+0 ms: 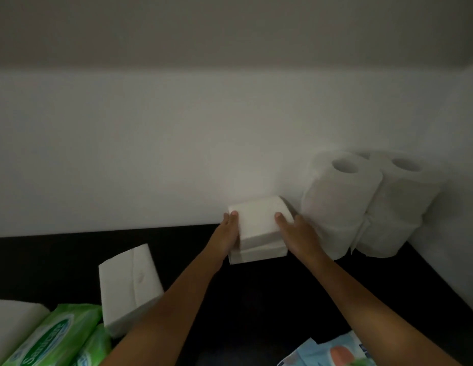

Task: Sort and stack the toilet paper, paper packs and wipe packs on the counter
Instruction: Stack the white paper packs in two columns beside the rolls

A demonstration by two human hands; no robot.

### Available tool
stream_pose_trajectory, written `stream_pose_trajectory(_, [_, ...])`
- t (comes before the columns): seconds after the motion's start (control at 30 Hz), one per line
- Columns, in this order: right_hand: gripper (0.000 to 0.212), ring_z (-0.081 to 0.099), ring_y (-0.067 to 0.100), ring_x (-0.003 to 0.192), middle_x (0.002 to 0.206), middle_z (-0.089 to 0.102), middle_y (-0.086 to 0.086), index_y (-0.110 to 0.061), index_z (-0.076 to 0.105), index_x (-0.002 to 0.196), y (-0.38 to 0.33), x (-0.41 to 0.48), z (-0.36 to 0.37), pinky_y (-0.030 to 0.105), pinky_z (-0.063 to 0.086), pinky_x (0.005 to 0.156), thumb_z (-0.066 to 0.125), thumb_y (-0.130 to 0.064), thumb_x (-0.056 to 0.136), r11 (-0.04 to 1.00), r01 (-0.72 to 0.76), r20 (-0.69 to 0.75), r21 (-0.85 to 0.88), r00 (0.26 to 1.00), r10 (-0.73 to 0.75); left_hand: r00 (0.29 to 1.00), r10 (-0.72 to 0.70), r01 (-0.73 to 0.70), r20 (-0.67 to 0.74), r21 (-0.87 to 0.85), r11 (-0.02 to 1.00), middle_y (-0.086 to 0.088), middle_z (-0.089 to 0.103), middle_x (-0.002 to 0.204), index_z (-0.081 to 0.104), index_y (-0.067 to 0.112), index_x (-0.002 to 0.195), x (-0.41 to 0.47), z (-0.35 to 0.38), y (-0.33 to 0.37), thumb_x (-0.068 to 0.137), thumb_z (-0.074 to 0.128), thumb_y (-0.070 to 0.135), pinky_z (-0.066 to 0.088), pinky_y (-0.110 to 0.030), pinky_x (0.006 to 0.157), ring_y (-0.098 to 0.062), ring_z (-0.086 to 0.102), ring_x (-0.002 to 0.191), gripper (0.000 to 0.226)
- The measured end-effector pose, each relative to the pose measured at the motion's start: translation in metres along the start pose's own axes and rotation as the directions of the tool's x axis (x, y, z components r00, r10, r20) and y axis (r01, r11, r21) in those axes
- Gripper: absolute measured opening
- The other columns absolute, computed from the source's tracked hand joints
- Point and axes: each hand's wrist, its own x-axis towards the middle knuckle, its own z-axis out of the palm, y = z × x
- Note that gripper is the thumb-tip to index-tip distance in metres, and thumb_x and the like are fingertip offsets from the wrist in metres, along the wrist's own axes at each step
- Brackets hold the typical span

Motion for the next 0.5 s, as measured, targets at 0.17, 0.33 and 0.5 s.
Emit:
stream_pose_trajectory(0.17, [0.050,0.052,0.021,0.093,0.116,0.059,0.015,0.002,0.051,0.118,0.005,-0.003,0.000,0.026,0.035,0.077,0.053,-0.041,0.091,0.992,0.036,0.007,0.121,0.999,-0.037,0.997,-0.075,0.074,-0.021,-0.076,0.994,-0.008,0.033,0.151,0.027,0.017,0.147,0.006,-0.005,-0.008,0.092,0.025,0.061,0.026,-0.042,0.116,-0.025,0.036,0.137,0.071])
stream_pose_trajectory(0.33, [0.053,0.053,0.027,0.107,0.124,0.056,0.015,-0.003,0.049,0.126,0.007,-0.001,0.005,0.031,0.039,0.083,0.050,-0.042,0.090,0.987,0.013,0.044,0.158,0.999,-0.020,0.995,-0.102,0.101,0.003,-0.124,0.987,-0.007,0.035,0.151,0.024,0.021,0.148,0.005,-0.006,-0.013,0.093,0.031,0.058,0.028,-0.043,0.115,-0.024,0.039,0.134,0.067])
stream_pose_trajectory(0.5, [0.056,0.053,0.028,0.111,0.125,0.055,0.015,-0.003,0.046,0.131,0.008,-0.008,0.013,0.030,0.038,0.083,0.046,-0.044,0.092,0.986,0.007,0.072,0.169,0.997,-0.020,0.991,-0.132,0.124,-0.033,-0.182,0.976,-0.009,0.044,0.143,0.037,0.016,0.143,0.006,-0.010,-0.012,0.093,0.034,0.055,0.034,-0.046,0.111,-0.027,0.045,0.127,0.063])
